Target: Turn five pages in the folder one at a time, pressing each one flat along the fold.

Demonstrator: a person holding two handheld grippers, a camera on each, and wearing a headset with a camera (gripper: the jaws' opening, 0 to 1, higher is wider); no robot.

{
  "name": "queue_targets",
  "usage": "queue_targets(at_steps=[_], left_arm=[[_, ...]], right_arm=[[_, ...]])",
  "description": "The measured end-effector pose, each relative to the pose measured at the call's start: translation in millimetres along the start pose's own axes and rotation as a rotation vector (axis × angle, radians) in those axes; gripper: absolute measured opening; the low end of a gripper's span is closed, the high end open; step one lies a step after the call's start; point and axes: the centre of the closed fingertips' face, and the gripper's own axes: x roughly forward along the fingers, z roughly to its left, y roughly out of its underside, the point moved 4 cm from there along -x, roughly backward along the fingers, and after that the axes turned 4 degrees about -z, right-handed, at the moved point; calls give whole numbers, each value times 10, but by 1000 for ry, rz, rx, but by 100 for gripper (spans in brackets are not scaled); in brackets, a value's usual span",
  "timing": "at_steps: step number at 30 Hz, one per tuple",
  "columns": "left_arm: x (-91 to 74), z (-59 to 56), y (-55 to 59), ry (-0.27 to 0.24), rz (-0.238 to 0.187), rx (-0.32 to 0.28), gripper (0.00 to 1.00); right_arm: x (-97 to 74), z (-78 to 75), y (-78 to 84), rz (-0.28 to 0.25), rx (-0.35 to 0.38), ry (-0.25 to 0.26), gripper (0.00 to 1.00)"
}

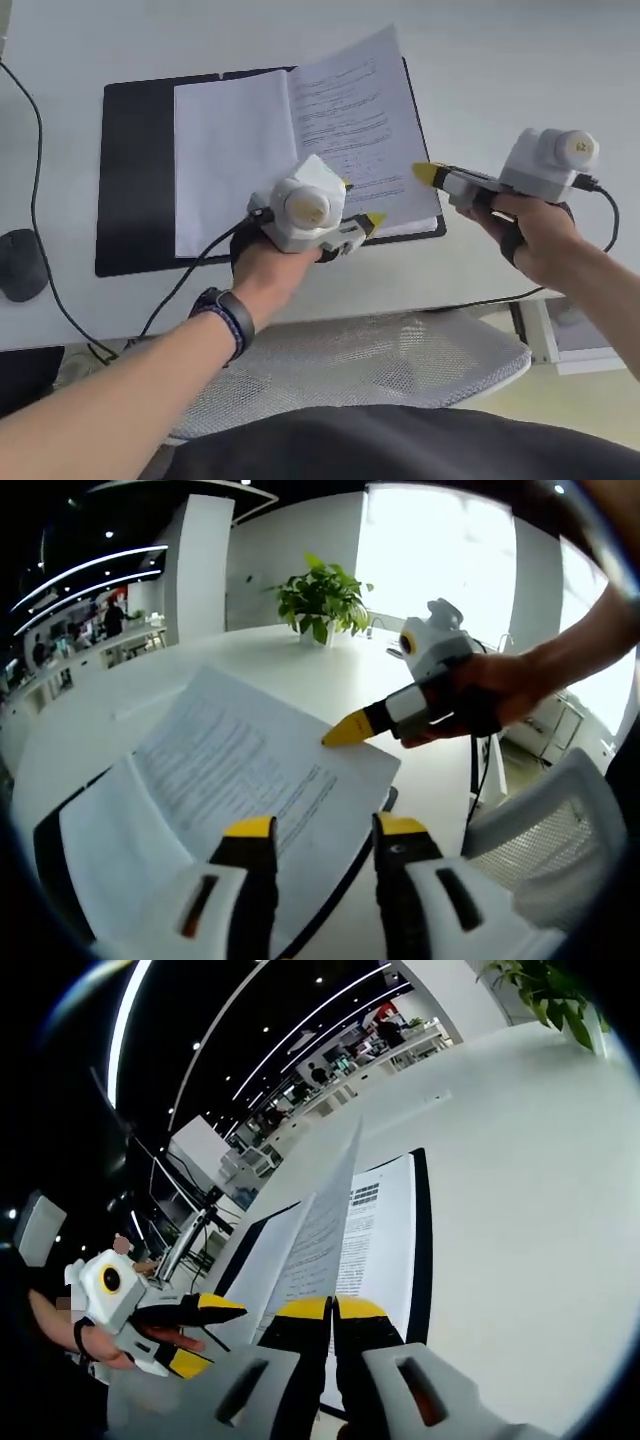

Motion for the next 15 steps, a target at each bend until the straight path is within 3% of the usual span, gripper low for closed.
queue_targets(at_steps=[5, 10, 15], left_arm=[[-200, 85, -16, -14, -24, -50, 39], [-418, 262, 126, -60, 24, -112, 43], [-670, 417, 154, -106, -3, -130, 48]], right_arm=[[-17, 107, -77, -19, 3, -17, 0], [-8, 240, -146, -38, -1, -38, 0], [37, 335, -217, -51, -17, -64, 0]])
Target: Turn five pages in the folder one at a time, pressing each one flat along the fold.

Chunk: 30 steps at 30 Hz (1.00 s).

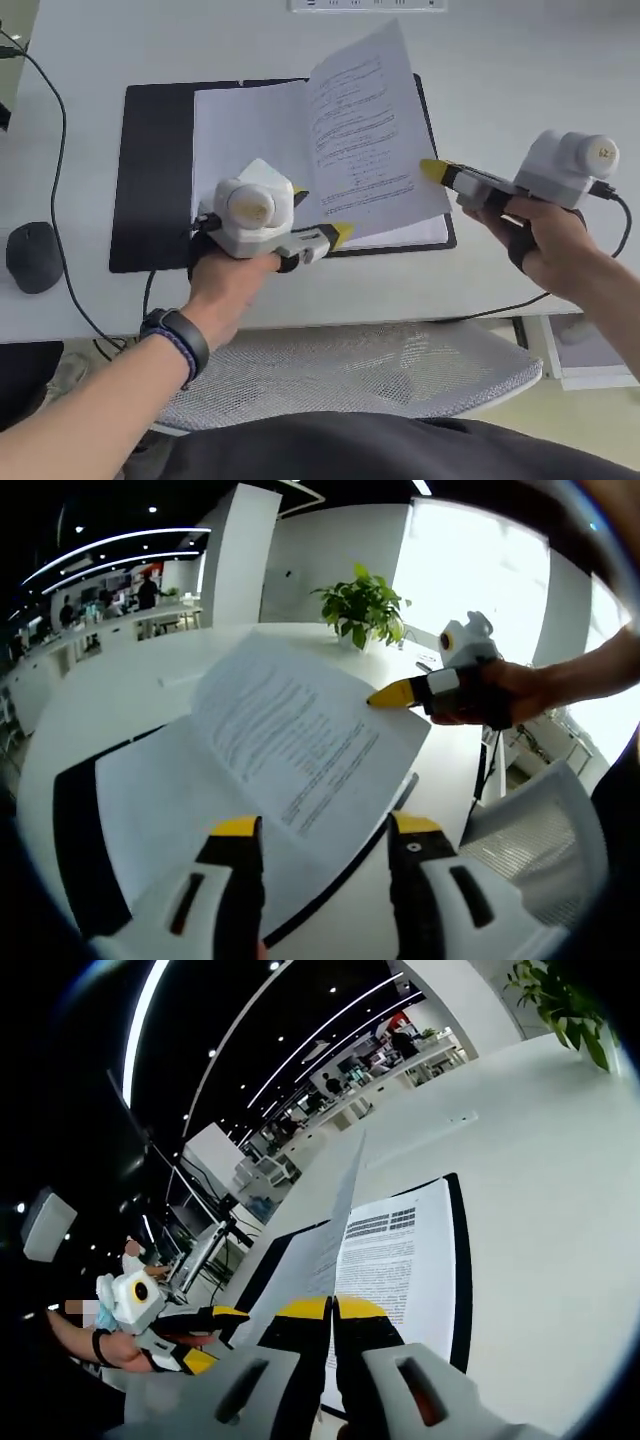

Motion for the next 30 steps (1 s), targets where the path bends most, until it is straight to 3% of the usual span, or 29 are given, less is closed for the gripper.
queue_targets(at_steps=[6, 17, 30], left_arm=[[-224, 164, 3, -47, 6, -3, 51], [-617, 478, -85, -123, -63, -45, 59], [-979, 792, -121, -203, -104, -81, 65]], right_arm=[[106, 162, -33, -2, -15, -30, 0], [367, 442, 45, 30, -32, -80, 0], [796, 828, 200, 93, -46, -160, 0]])
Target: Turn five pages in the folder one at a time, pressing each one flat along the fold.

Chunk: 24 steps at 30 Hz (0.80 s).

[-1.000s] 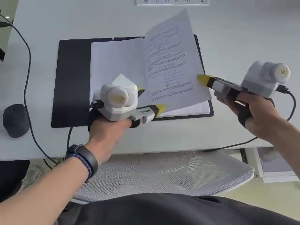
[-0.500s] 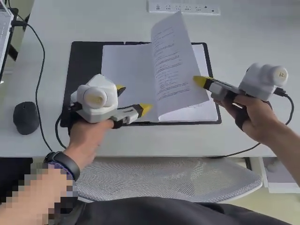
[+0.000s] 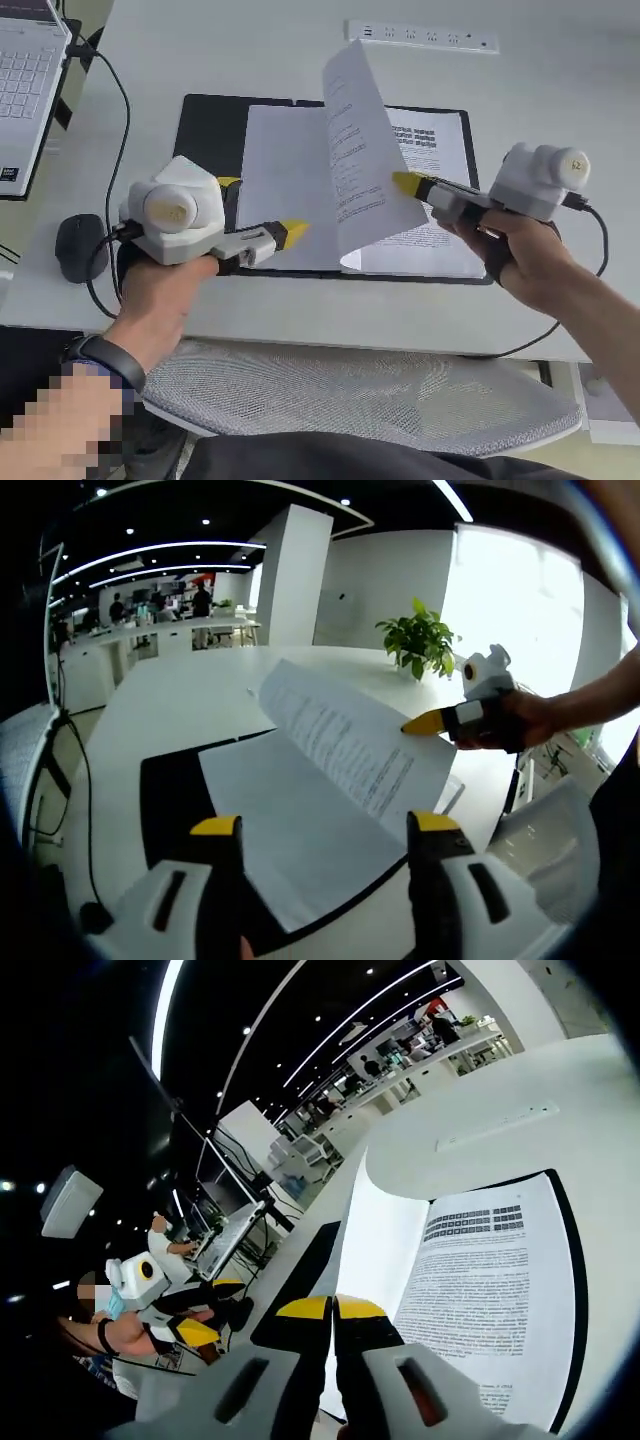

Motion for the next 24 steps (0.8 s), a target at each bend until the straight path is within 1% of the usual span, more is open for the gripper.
queue_targets(at_steps=[3, 8, 10, 13, 16, 18, 21, 22, 24], left_arm=[[-61, 90, -10, -24, -9, -11, 64], [-142, 177, -20, -49, -21, -20, 64], [-177, 215, -18, -59, -28, -29, 66], [-233, 276, -10, -77, -35, -38, 67], [-278, 312, -5, -86, -43, -46, 68], [-310, 344, 12, -95, -41, -49, 68], [-356, 378, 33, -107, -43, -54, 68], [-381, 398, 41, -113, -44, -58, 67], [-414, 429, 53, -125, -50, -72, 67]], right_arm=[[129, 72, 48, 19, -3, -18, 0], [318, 190, 135, 46, 7, -52, 0], [398, 232, 171, 58, 9, -65, 0], [530, 295, 248, 83, 15, -82, 0], [641, 350, 313, 105, 17, -97, 0], [740, 388, 373, 123, 18, -105, 0], [883, 439, 479, 160, 21, -118, 0], [944, 455, 552, 189, 15, -119, 0], [1029, 465, 669, 225, 4, -118, 0]])
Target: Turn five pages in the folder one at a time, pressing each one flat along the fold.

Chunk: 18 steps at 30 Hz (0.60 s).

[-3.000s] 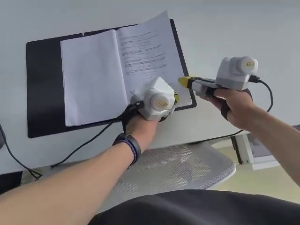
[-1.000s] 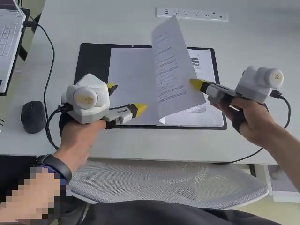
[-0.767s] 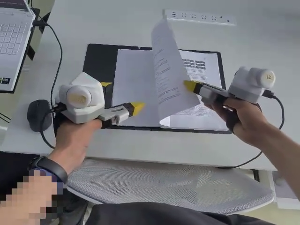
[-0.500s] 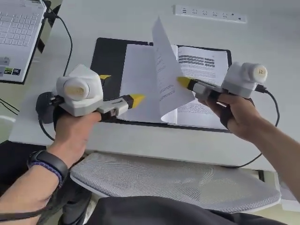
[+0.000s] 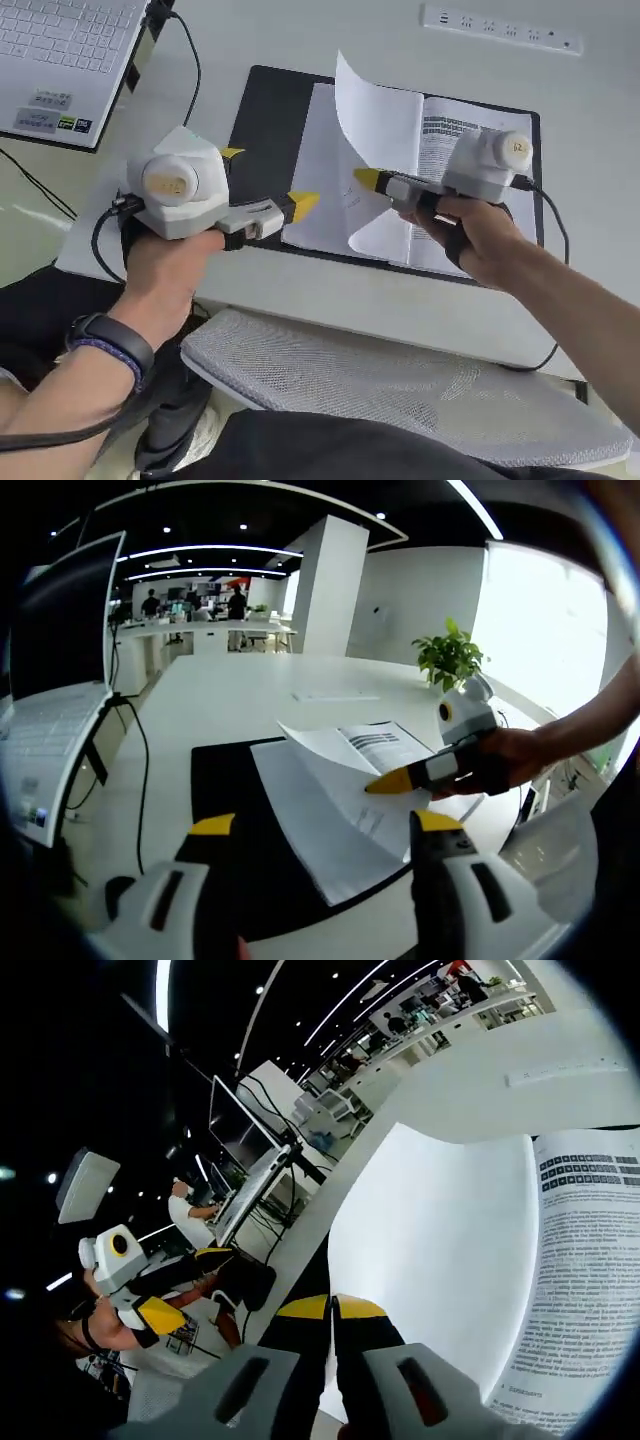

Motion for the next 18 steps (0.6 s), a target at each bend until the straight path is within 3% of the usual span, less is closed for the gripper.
queue_targets(at_steps=[3, 5, 11, 18], left_arm=[[-34, 39, 15, -11, 2, -8, 67], [-56, 70, 15, -18, 0, -12, 67], [-95, 142, 6, -34, -10, -25, 66], [-106, 174, 24, -42, -10, -33, 65]], right_arm=[[128, -33, 134, 40, 14, 19, 0], [198, 31, 165, 32, 59, -23, 0], [343, 81, 281, 75, 46, -11, 0], [393, 105, 196, 37, 78, 3, 4]])
